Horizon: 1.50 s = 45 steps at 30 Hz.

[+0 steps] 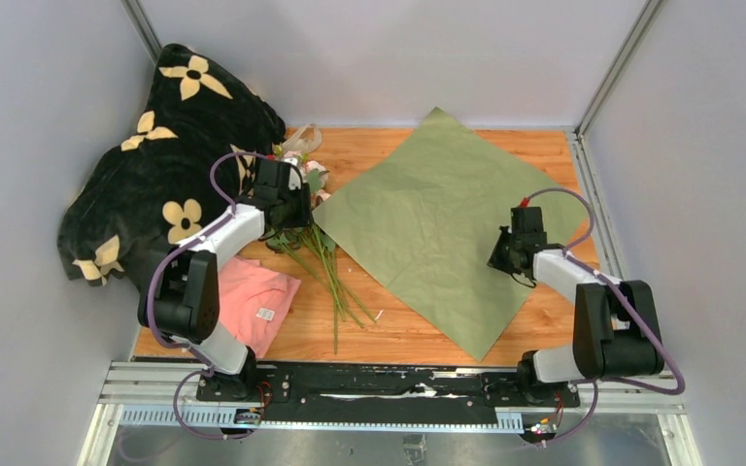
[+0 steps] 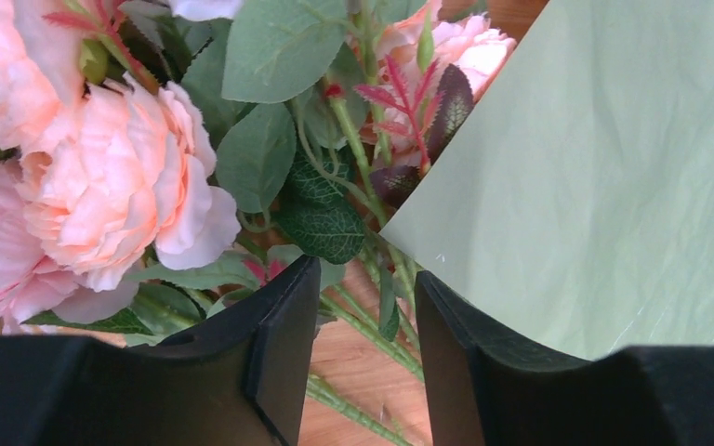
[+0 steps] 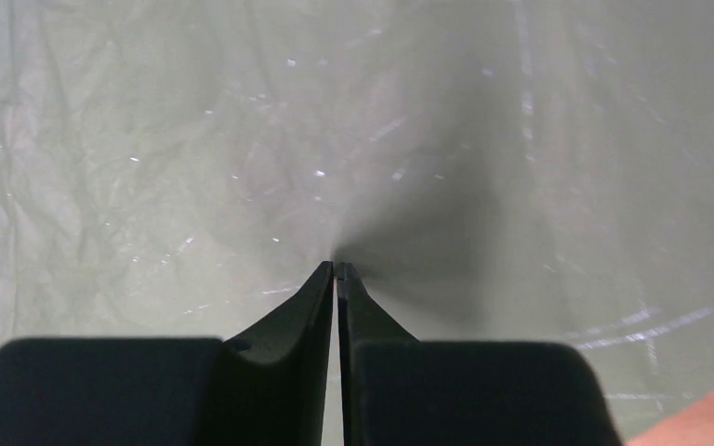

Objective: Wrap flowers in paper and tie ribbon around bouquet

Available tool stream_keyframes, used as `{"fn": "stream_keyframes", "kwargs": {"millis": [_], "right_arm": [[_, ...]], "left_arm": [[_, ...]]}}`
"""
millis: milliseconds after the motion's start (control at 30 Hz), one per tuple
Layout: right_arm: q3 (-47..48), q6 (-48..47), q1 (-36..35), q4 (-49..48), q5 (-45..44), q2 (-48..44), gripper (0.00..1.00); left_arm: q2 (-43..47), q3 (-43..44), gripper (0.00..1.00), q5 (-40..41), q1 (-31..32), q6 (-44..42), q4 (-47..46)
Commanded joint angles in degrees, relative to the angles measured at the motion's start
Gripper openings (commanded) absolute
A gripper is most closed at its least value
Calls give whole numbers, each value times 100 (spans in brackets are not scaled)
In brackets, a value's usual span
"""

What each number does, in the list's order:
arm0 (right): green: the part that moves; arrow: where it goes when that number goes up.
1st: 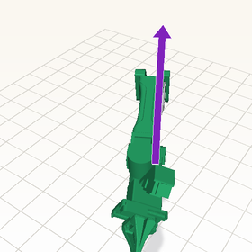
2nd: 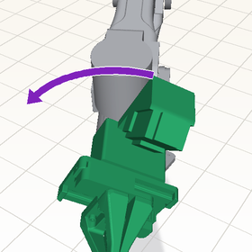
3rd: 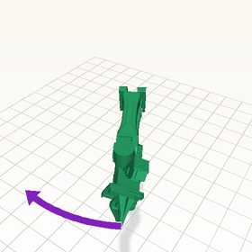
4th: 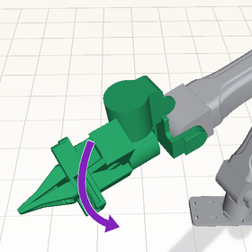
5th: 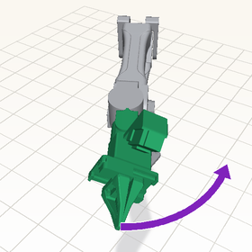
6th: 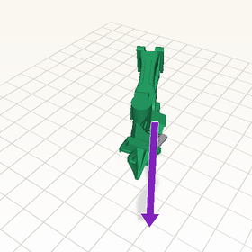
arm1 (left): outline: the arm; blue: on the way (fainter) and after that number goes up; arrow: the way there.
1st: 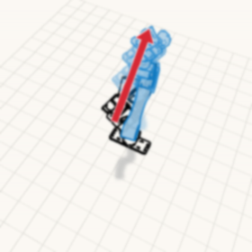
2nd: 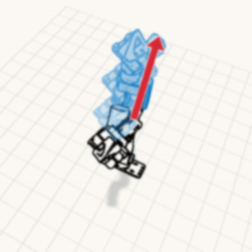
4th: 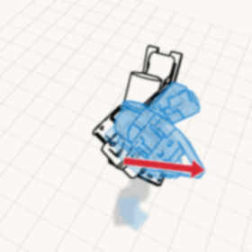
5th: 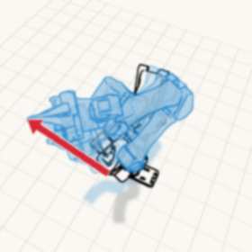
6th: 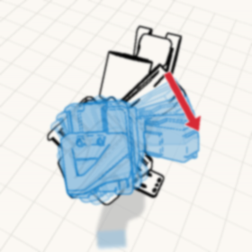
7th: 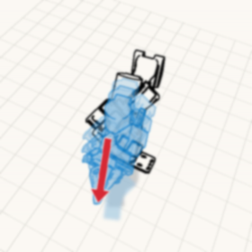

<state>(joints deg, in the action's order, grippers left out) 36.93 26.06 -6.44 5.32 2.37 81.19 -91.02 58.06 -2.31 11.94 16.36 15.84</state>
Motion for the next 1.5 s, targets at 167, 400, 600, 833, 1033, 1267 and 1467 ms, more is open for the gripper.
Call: {"fn": "stream_keyframes", "kwargs": {"millis": [167,400,600,833,1033,1267,1467], "right_arm": [[-641,-160,589,545,-181,-554,10],[-555,-292,881,882,-129,-1127,10],[-472,-297,757,1142,-88,-1553,9],[-442,-227,664,1180,118,-1744,9],[-431,-264,668,1257,126,-1843,9],[-461,-278,670,1243,147,-1843,9],[-328,-322,670,1410,152,-2014,9]], "left_arm": [[-383,150,51,145,200,21,-123],[-55,-263,44,2,203,640,274],[710,-531,38,422,693,465,-174],[415,-637,38,701,739,641,97],[-9,-569,36,517,739,698,97],[-107,-567,14,641,739,614,87],[242,-142,0,586,600,551,536]]}}
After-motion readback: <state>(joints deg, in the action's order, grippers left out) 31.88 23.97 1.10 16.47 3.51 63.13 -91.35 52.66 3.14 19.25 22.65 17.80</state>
